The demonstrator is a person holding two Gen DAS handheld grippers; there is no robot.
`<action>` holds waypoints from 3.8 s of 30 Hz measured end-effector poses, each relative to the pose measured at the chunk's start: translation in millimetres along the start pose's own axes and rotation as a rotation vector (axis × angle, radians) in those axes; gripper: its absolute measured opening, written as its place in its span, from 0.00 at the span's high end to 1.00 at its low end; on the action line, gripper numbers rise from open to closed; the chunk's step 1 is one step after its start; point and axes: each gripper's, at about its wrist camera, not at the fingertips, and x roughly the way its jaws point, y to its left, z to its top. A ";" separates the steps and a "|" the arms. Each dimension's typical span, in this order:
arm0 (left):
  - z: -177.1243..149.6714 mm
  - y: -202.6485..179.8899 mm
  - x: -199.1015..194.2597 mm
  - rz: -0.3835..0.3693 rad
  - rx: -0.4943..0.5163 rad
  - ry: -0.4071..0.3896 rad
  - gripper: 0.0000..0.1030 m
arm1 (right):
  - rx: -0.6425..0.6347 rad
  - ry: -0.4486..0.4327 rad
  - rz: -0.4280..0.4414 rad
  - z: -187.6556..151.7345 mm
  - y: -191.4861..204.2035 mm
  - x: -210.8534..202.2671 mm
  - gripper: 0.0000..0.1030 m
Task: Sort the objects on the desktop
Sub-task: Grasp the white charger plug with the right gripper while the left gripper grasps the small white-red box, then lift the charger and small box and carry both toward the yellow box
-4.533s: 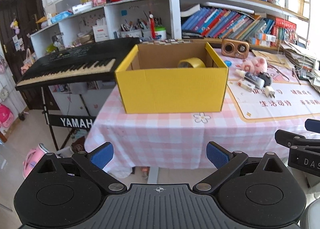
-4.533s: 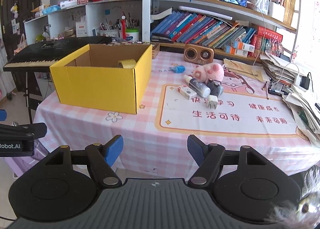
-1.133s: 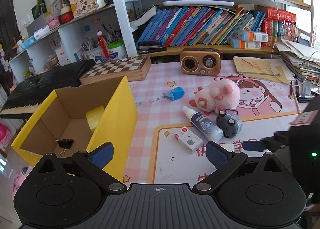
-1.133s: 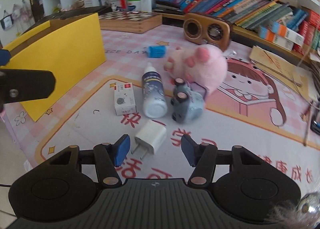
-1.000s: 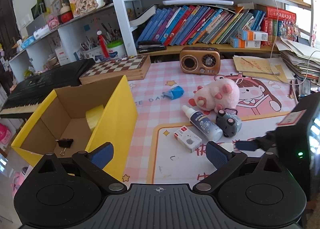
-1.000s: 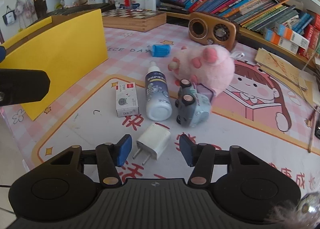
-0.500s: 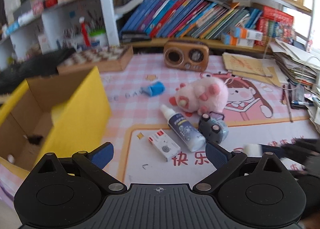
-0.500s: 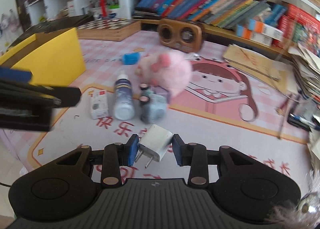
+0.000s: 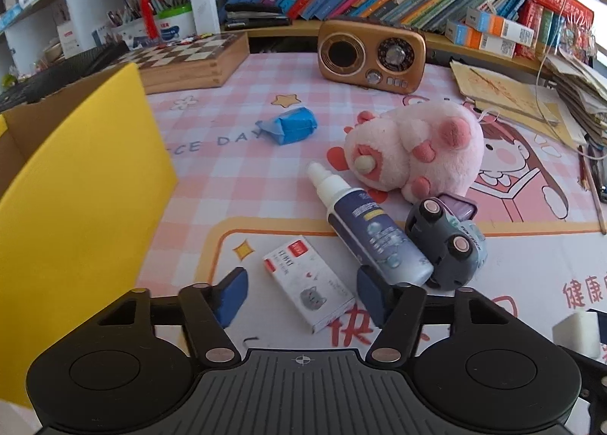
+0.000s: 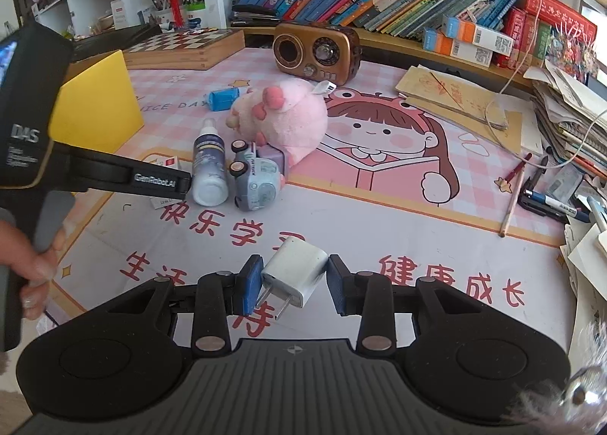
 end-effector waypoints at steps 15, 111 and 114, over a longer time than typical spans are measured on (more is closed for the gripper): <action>-2.4 3.0 -12.0 -0.034 0.006 -0.019 0.73 | 0.027 -0.021 -0.003 1.2 -1.6 -3.9 0.67; -167.5 296.3 -228.2 -0.206 -0.131 -0.204 0.73 | -0.052 -0.104 0.063 -52.5 347.4 -97.9 0.67; -159.2 295.9 -228.0 -0.191 -0.127 -0.223 0.73 | -0.053 -0.118 0.069 -45.4 342.2 -94.2 0.67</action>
